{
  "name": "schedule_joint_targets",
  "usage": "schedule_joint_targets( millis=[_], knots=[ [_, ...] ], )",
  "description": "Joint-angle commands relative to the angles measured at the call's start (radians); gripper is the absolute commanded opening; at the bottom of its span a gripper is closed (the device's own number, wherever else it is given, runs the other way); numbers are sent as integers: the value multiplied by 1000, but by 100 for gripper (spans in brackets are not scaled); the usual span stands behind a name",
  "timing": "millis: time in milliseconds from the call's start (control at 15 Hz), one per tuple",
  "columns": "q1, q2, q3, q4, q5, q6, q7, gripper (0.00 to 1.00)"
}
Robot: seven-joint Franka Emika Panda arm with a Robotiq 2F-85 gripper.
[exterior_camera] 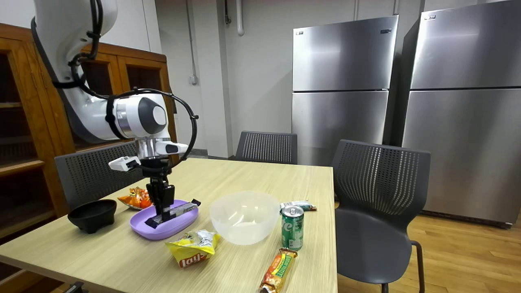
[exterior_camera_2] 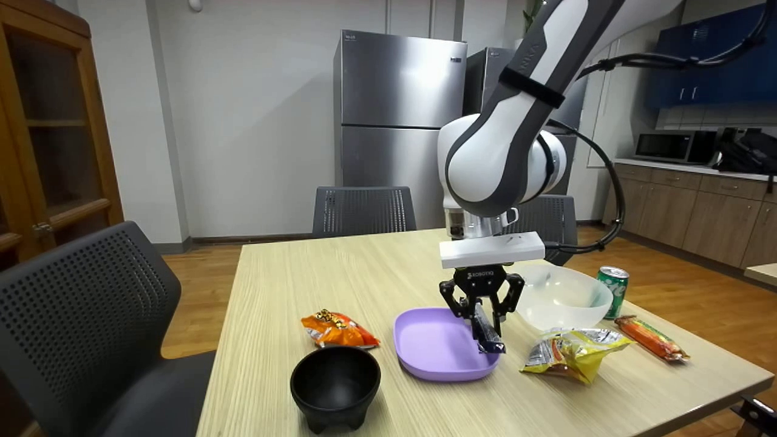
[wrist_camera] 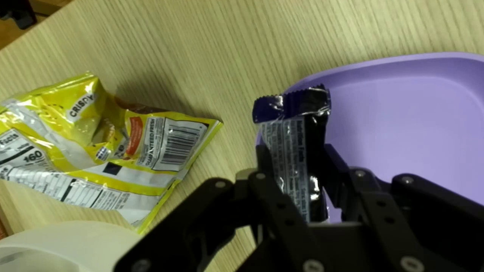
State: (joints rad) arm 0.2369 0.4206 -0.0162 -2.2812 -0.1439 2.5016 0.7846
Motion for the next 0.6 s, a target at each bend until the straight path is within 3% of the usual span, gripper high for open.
schedule_joint_targets(
  millis=[0, 133, 200, 267, 533],
  knots=[
    [24, 39, -17, 50, -16, -10, 5, 11],
    [29, 51, -20, 66, -15, -14, 5, 11],
    [29, 46, -20, 65, -12, -20, -1, 61],
    [29, 39, -22, 62, -13, -20, -5, 62],
    [13, -33, -22, 21, -4, -40, -30, 90]
  ],
)
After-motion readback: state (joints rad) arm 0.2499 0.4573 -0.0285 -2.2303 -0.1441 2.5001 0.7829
